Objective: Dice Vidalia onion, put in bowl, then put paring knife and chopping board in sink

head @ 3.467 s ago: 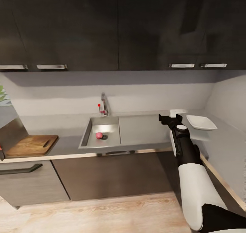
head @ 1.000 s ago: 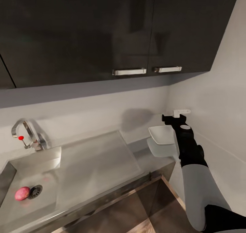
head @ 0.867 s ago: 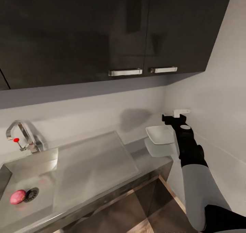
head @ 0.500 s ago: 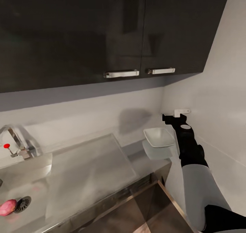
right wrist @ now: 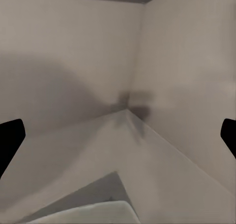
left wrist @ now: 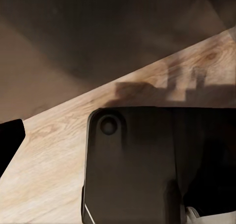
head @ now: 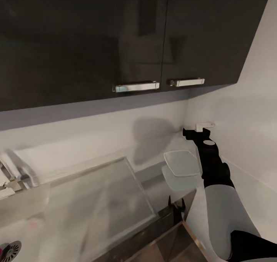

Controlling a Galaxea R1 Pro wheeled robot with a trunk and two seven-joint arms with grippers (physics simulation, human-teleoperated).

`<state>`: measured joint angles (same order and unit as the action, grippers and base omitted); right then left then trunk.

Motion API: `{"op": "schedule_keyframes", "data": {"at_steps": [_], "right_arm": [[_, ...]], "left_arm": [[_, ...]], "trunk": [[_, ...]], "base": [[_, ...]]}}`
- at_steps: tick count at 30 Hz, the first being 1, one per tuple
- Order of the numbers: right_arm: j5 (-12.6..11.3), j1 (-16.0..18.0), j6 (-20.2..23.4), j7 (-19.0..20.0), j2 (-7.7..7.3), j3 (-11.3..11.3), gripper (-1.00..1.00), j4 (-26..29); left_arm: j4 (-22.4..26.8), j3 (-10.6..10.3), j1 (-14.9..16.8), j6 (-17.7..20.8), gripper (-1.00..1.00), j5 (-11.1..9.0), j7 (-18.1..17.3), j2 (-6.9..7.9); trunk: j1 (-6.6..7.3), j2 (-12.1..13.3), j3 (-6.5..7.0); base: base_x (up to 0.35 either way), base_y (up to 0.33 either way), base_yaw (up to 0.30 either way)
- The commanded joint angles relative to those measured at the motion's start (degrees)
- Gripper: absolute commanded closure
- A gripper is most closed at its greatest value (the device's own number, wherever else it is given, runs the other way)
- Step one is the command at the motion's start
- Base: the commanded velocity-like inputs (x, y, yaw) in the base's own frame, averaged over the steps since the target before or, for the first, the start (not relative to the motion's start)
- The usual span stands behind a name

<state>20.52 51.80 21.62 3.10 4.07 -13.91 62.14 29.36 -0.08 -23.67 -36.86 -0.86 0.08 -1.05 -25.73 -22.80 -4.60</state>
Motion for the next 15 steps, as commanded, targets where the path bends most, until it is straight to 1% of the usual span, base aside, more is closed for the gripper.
{"op": "schedule_keyframes", "data": {"at_steps": [1, 15], "right_arm": [[0.6, 0.1, 0.2, 0.3, 0.06, -0.1, -1.00, 0.1], [0.6, 0.0, 0.2, 0.3, 0.06, -0.2, -1.00, 0.1]], "left_arm": [[0.1, 0.0, 0.0, -0.1, -1.00, -0.1, 0.0, -0.01], [0.1, 0.0, 0.0, -0.1, -1.00, -0.1, 0.0, -0.01]], "trunk": [[-0.05, -0.1, -0.12], [-0.05, -0.1, -0.12]], "base": [[0.059, 0.000, 0.000], [0.010, -0.001, 0.000]]}}
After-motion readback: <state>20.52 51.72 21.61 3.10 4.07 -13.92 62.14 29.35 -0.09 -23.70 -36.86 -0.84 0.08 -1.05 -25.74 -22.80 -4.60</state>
